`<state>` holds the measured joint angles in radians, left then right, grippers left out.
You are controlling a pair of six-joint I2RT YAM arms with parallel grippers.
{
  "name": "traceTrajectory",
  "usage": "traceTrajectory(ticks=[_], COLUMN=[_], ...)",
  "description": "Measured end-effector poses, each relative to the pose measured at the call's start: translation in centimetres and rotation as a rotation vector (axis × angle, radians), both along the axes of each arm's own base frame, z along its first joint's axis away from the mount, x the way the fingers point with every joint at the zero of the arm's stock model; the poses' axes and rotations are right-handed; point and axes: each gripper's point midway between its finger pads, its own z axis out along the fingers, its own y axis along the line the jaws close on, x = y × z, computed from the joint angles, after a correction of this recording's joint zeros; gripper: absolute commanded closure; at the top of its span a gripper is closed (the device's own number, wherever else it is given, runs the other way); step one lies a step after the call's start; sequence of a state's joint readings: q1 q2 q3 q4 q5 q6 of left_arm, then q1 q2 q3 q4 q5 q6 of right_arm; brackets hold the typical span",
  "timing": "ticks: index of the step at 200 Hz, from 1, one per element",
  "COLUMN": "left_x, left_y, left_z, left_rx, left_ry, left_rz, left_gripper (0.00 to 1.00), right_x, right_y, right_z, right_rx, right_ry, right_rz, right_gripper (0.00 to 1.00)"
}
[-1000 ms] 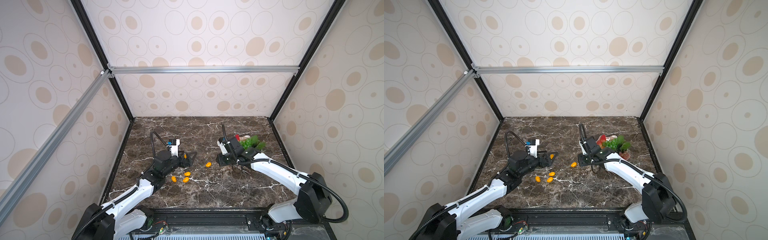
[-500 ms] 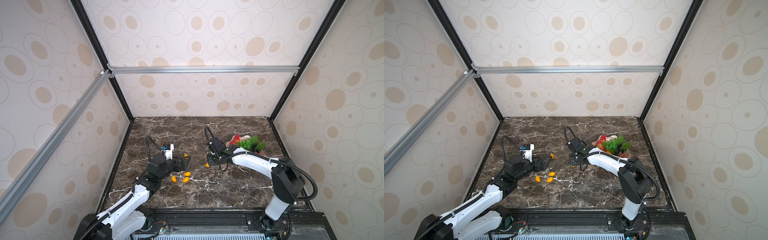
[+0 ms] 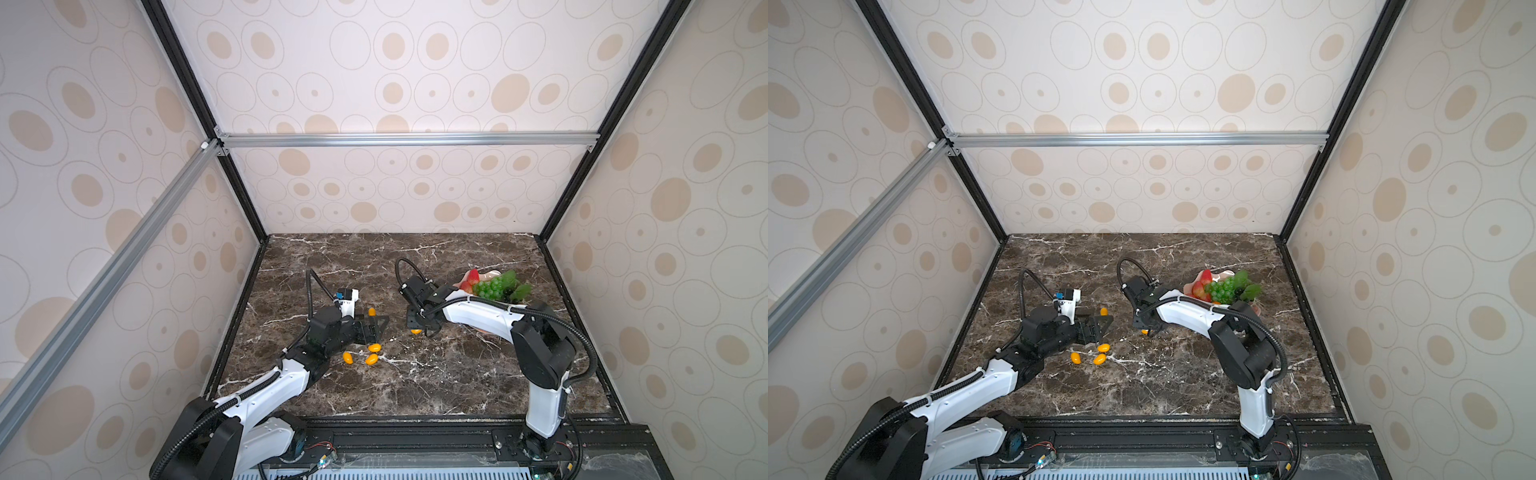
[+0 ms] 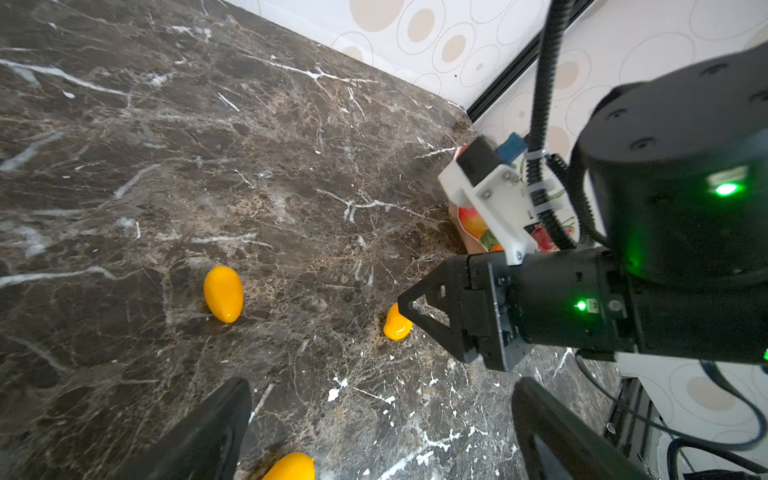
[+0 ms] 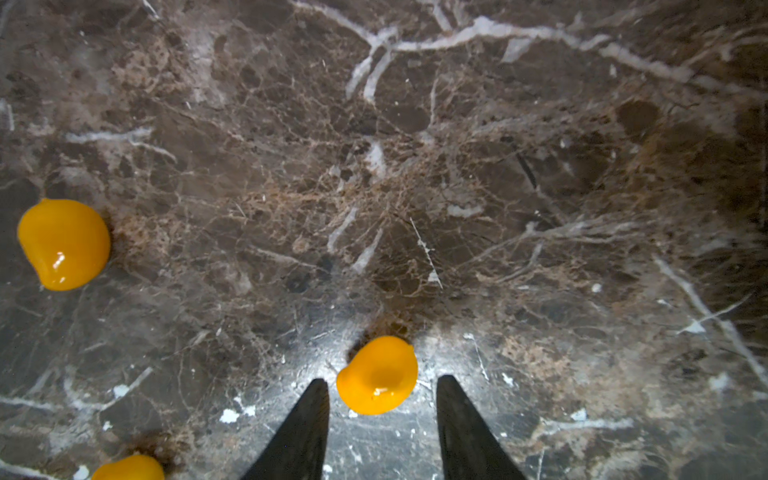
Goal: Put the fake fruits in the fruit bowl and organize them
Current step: 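Lower the right gripper and close on the small yellow fruit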
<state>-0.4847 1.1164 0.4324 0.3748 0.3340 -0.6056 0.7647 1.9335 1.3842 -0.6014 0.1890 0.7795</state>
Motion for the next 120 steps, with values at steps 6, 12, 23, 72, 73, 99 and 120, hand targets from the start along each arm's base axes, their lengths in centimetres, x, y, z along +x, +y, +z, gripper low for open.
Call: traceTrajectory(ticks=[6, 12, 23, 72, 73, 99, 120], left_x=[0.0, 0.0, 0.0, 0.0, 0.0, 0.0, 0.0], left_y=[0.0, 0.0, 0.0, 0.1, 0.1, 0.1, 0.1], left_z=[0.1, 0.2, 0.3, 0.9, 0.9, 0.9, 1.0], left_rx=[-0.002, -0.003, -0.005, -0.012, -0.012, -0.012, -0.013], left_ry=[-0.004, -0.007, -0.011, -0.028, -0.028, -0.028, -0.029], left_rz=[0.000, 0.000, 0.001, 0.003, 0.003, 0.003, 0.003], left_gripper=[0.01, 0.01, 0.01, 0.01, 0.01, 0.01, 0.01], right_x=[0.1, 0.1, 0.2, 0.3, 0.3, -0.1, -0.2], right_y=[0.0, 0.1, 0.2, 0.3, 0.3, -0.1, -0.3], right_z=[-0.2, -0.4, -0.8, -2.3, -2.3, -2.7, -2.7], right_rx=[-0.007, -0.013, -0.021, -0.056, -0.057, -0.076, -0.082], right_ry=[0.006, 0.011, 0.019, 0.057, 0.057, 0.076, 0.082], right_rz=[-0.002, -0.002, -0.003, -0.002, -0.002, 0.000, 0.002], right_gripper=[0.54, 0.54, 0.54, 0.54, 0.54, 0.54, 0.56])
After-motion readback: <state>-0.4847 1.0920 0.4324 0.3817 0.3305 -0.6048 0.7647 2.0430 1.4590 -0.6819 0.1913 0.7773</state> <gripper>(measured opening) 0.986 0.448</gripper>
